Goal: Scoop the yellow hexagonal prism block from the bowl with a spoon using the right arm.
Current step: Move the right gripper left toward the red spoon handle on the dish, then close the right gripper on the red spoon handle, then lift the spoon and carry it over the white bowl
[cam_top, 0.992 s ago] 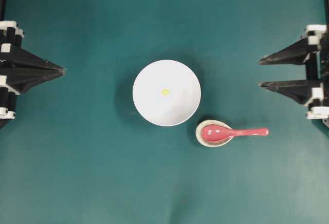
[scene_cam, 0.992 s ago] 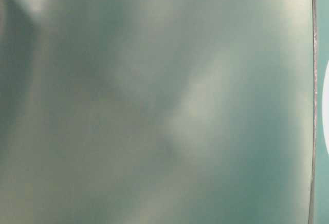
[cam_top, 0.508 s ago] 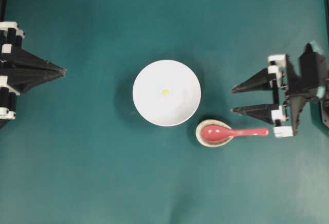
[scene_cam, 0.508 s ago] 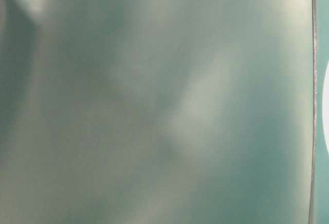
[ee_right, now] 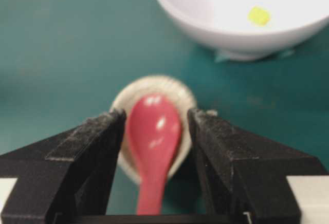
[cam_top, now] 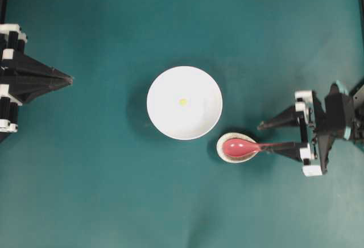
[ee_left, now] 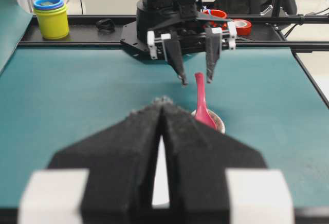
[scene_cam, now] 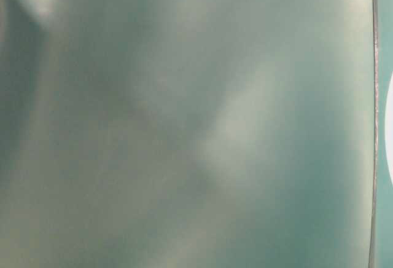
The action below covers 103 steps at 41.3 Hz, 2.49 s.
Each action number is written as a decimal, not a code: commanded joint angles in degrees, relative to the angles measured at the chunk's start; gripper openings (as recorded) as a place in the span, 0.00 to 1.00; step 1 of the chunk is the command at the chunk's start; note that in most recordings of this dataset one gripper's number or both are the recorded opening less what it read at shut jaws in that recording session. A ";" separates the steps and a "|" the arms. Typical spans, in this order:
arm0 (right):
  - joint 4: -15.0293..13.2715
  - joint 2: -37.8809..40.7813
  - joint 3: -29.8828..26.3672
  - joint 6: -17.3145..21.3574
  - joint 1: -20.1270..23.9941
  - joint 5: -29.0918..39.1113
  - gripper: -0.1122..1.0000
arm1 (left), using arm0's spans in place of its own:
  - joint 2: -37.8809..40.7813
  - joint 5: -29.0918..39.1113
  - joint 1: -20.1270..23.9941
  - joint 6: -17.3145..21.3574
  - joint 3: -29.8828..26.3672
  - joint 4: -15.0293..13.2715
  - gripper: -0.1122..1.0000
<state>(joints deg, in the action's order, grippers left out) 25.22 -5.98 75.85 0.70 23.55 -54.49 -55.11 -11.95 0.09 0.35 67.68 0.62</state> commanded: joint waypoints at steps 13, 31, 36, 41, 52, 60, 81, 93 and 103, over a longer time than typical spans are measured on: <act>3.34 7.73 -1.41 -0.09 5.01 -4.39 0.62 | 0.53 0.00 0.09 -0.18 -0.97 0.18 0.10; 4.39 9.84 -0.88 -0.26 5.01 -3.87 0.62 | 0.53 0.62 0.09 -0.26 -0.97 0.18 0.10; 4.39 9.93 -0.79 -0.26 5.01 -2.72 0.62 | 0.53 0.62 0.09 -0.26 -0.97 0.18 0.10; 4.48 9.93 -0.79 -0.35 5.01 -1.93 0.62 | 0.53 0.62 0.09 -0.26 -0.97 0.18 0.10; 4.57 9.93 -0.79 -0.35 5.01 -1.85 0.62 | 0.53 0.62 0.09 -0.26 -0.97 0.18 0.10; 4.57 9.84 -0.79 -0.35 5.01 -2.20 0.61 | 0.53 0.62 0.09 -0.26 -0.97 0.18 0.10; 4.57 9.84 -0.97 -0.35 5.01 -2.20 0.34 | 0.53 0.62 0.09 -0.35 -0.97 0.18 0.10; 4.48 4.83 -0.70 -1.14 5.01 -1.93 0.33 | 0.53 0.62 0.09 -0.44 -0.97 0.18 0.10; 4.48 -2.37 -0.53 -3.96 4.31 0.09 0.33 | 0.44 0.62 0.09 -0.35 -1.05 0.18 0.10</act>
<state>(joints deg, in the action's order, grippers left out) 29.62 -5.63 75.76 -2.55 28.30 -54.84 -55.11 -11.07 0.09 0.00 67.76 0.62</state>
